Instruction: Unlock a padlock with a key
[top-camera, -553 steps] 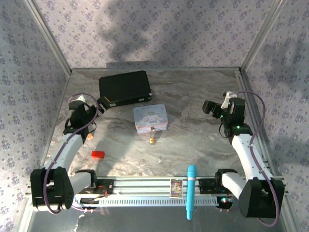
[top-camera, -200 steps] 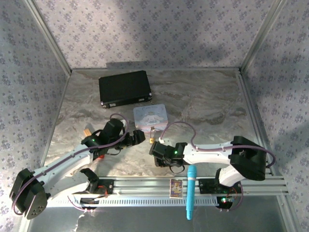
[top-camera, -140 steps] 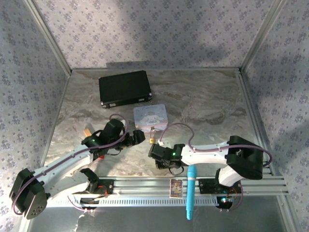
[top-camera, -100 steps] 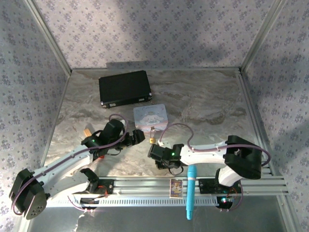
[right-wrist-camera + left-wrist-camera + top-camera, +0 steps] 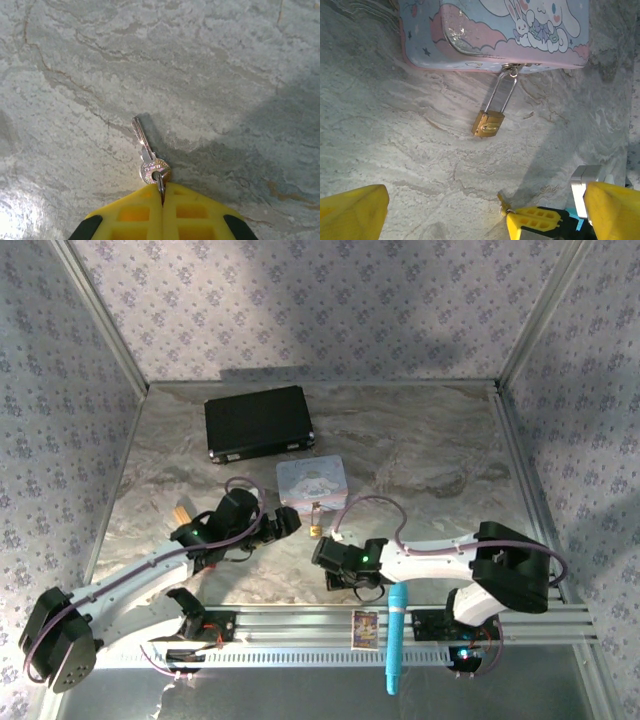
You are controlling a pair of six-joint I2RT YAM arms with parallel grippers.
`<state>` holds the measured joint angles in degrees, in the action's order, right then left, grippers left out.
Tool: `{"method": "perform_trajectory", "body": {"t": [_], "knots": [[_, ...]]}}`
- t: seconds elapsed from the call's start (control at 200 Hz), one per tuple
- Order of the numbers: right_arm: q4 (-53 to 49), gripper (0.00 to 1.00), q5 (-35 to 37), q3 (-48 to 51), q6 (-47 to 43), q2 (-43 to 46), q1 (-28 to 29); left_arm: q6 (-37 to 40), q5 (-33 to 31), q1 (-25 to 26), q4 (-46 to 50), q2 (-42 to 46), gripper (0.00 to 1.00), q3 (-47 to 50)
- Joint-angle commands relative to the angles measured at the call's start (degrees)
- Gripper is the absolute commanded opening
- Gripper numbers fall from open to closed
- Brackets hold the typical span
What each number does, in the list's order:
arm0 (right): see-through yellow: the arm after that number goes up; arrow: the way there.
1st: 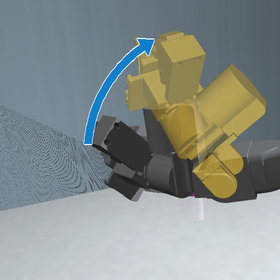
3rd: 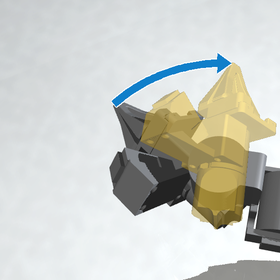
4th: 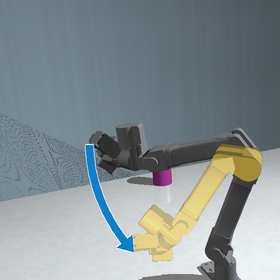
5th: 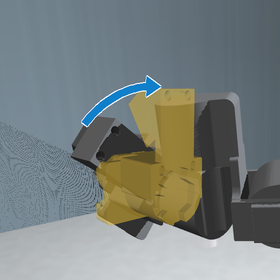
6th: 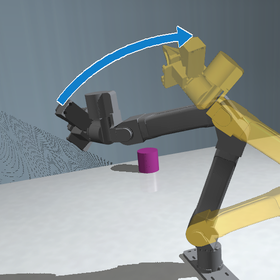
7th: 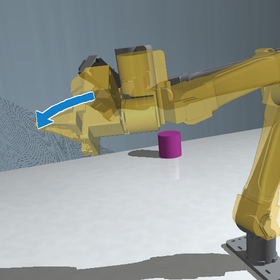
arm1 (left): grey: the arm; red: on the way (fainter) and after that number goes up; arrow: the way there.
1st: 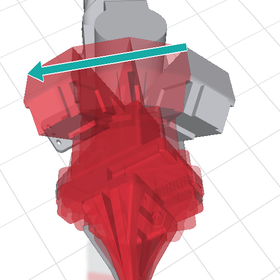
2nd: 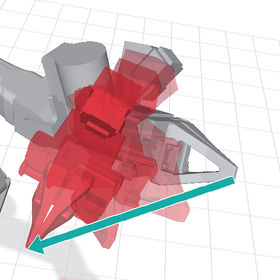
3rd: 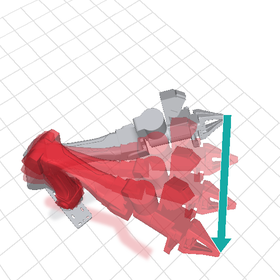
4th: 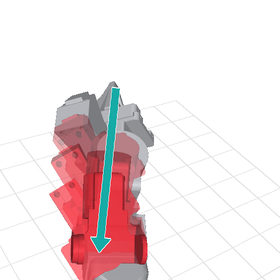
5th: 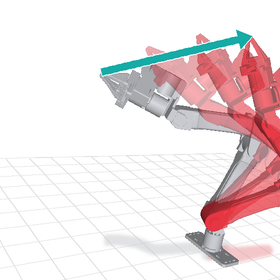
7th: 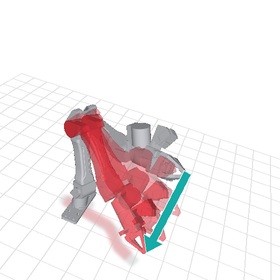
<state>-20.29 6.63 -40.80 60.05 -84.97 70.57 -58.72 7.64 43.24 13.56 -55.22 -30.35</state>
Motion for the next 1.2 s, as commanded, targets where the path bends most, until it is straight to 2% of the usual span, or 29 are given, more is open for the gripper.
{"method": "perform_trajectory", "body": {"t": [0.0,0.17,0.315,0.4,0.65,0.83,0.919,1.079,1.199], "knots": [[4.0,0.00,-5.2,3.2,-5.0,1.9,-2.3,-2.5,-0.9,1.5,-6.4,-1.0,1.00,1.7],[2.4,0.00,-9.5,2.5,-12.5,6.5,-5.8,-5.5,-3.9,5.7,-16.3,-2.2,0.98,4.3],[1.5,0.00,-12.0,2.1,-15.5,9.3,-9.1,-11.1,-3.9,6.6,-25.7,-3.2,0.96,7.6],[-0.5,0.00,-12.2,0.4,-17.8,10.2,-10.0,-13.6,-3.9,7.3,-30.3,-3.9,0.91,8.9],[-2.4,0.00,-16.1,-4.2,-26.0,12.0,-10.0,-16.9,-0.8,7.9,-35.1,-8.8,0.78,7.7],[-6.5,0.00,-18.1,-6.4,-31.6,14.0,-9.7,-16.4,5.4,8.3,-34.1,-14.5,0.73,3.6],[-7.7,0.00,-18.2,-7.0,-33.0,14.9,-10.1,-16.6,7.0,9.0,-35.3,-16.5,0.64,2.9],[-9.1,0.00,-17.8,-8.0,-33.9,14.7,-10.8,-16.9,7.1,9.9,-35.8,-17.1,0.57,2.6],[-8.9,0.00,-16.5,-8.1,-33.9,14.9,-10.9,-17.2,7.8,9.9,-35.1,-17.1,0.45,2.7]]}}
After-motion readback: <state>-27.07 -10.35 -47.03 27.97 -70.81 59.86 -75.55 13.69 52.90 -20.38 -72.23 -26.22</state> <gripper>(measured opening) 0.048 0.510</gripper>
